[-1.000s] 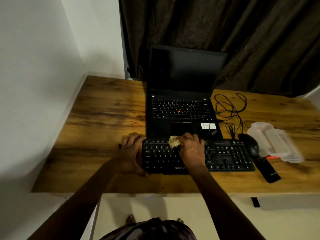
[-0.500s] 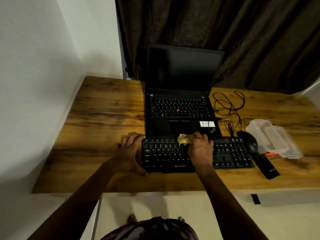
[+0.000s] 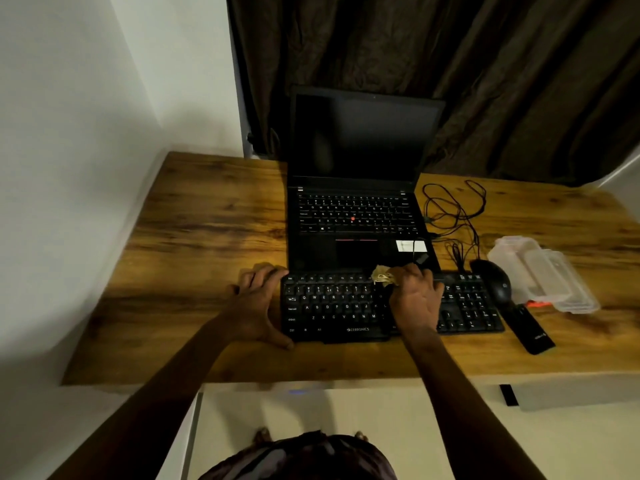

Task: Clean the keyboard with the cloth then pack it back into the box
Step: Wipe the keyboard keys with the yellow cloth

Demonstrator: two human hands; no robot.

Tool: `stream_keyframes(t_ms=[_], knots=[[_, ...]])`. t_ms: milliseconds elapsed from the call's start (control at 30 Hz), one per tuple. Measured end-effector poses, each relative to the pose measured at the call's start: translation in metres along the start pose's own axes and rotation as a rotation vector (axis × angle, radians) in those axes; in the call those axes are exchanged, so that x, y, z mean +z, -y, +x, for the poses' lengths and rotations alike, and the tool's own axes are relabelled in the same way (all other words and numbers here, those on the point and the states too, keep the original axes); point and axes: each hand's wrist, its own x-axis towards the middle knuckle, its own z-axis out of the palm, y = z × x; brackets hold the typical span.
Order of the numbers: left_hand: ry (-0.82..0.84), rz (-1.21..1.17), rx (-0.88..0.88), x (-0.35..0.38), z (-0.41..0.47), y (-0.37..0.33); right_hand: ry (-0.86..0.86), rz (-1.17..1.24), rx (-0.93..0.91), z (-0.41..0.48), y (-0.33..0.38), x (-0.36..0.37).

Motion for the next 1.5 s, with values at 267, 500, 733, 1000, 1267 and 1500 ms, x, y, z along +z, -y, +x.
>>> stream_keyframes(t_ms=[267, 500, 733, 1000, 1267, 1500], knots=[[-0.016, 0.04, -0.003, 0.0, 0.0, -0.001, 0.052, 0.045, -0.112, -0.008, 0.025, 0.002], [-0.006, 0.028, -0.003, 0.001, 0.002, 0.001, -0.035, 0.045, 0.126, 0.002, -0.021, -0.003], [-0.012, 0.067, -0.019, 0.001, 0.001, 0.001, 0.085, 0.054, -0.072, -0.005, 0.018, -0.003], [-0.008, 0.029, -0.003, 0.0, 0.0, 0.0, 0.004, 0.08, 0.034, -0.012, -0.017, -0.002], [-0.011, 0.05, -0.002, 0.0, 0.001, -0.002, -0.014, 0.043, 0.053, -0.024, -0.008, 0.0], [-0.023, 0.056, -0.014, 0.002, 0.0, 0.001, 0.122, 0.041, -0.073, -0.025, 0.029, -0.001]])
